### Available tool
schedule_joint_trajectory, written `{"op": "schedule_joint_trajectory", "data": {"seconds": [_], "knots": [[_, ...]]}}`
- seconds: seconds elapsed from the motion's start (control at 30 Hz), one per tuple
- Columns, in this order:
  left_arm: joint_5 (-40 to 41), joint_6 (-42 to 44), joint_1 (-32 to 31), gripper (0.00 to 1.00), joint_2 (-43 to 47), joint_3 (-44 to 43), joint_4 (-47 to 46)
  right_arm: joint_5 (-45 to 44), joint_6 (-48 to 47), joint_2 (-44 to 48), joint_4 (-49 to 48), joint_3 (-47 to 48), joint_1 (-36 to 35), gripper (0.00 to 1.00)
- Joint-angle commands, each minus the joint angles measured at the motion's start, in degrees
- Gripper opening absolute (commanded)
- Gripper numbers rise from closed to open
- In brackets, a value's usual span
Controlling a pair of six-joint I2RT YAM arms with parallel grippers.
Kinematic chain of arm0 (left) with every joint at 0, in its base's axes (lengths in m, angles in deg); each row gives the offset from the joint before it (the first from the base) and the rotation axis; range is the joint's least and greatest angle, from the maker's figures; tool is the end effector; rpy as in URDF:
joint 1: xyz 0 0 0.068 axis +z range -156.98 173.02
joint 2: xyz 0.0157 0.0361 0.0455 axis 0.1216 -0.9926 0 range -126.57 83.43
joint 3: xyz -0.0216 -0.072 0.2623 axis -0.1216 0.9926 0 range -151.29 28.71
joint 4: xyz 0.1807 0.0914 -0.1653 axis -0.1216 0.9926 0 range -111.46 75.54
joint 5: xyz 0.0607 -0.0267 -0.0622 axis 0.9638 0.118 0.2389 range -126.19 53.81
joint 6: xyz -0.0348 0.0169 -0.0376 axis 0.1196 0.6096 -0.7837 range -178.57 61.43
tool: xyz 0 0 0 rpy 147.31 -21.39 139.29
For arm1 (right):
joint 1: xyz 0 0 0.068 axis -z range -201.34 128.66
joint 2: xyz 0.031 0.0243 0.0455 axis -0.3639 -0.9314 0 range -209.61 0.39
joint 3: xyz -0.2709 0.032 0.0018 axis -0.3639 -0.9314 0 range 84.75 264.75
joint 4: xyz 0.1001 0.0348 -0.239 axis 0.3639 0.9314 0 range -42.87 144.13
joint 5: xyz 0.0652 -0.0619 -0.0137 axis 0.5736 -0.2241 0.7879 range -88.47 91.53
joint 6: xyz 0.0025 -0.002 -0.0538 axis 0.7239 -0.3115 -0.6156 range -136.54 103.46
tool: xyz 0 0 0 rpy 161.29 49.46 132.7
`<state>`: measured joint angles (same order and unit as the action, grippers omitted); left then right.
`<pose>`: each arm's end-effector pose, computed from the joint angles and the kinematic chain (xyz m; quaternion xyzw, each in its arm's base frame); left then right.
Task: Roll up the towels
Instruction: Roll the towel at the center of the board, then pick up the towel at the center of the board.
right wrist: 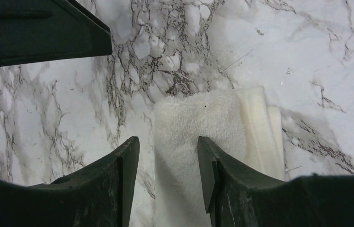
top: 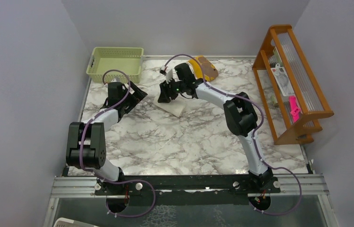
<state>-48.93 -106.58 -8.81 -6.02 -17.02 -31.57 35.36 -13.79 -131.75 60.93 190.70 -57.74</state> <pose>0.3261 -0.0183 0.1914 -0.2953 0.8263 -0.2865 0.3846 0.4090 0.3262 0.1884 -0.3687 0.7943 0.3839 0.2927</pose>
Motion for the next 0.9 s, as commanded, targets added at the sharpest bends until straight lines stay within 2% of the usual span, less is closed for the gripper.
{"op": "schedule_joint_trajectory", "data": {"seconds": [0.0, 0.4, 0.6, 0.67, 0.73, 0.87], "knots": [[-2.33, 1.94, 1.00, 0.99, 2.47, 1.00, 0.96, -0.32, -0.38, -1.45, 1.10, 0.52, -0.66, 0.49], [-3.33, 3.35, 1.91, 0.98, 3.20, 0.32, 2.46, -17.31, -6.67, -2.32, 2.16, 1.37, -5.01, 0.48], [-4.80, 3.62, 1.91, 0.98, 3.14, 0.83, 2.75, -19.87, -6.84, -3.60, 2.02, 1.21, -5.03, 0.48], [-5.52, 3.78, 1.87, 0.98, 3.01, 0.98, 2.78, -19.77, -7.34, -3.86, 1.95, 1.04, -5.04, 0.50], [-6.33, 3.95, 1.90, 0.98, 2.69, 1.09, 2.75, -19.12, -7.41, -4.00, 1.72, 0.79, -4.87, 0.58], [-7.62, 4.22, 1.91, 0.98, 2.27, 1.06, 2.78, -16.02, -6.33, -3.30, -0.32, -1.31, -3.58, 0.67]]}}
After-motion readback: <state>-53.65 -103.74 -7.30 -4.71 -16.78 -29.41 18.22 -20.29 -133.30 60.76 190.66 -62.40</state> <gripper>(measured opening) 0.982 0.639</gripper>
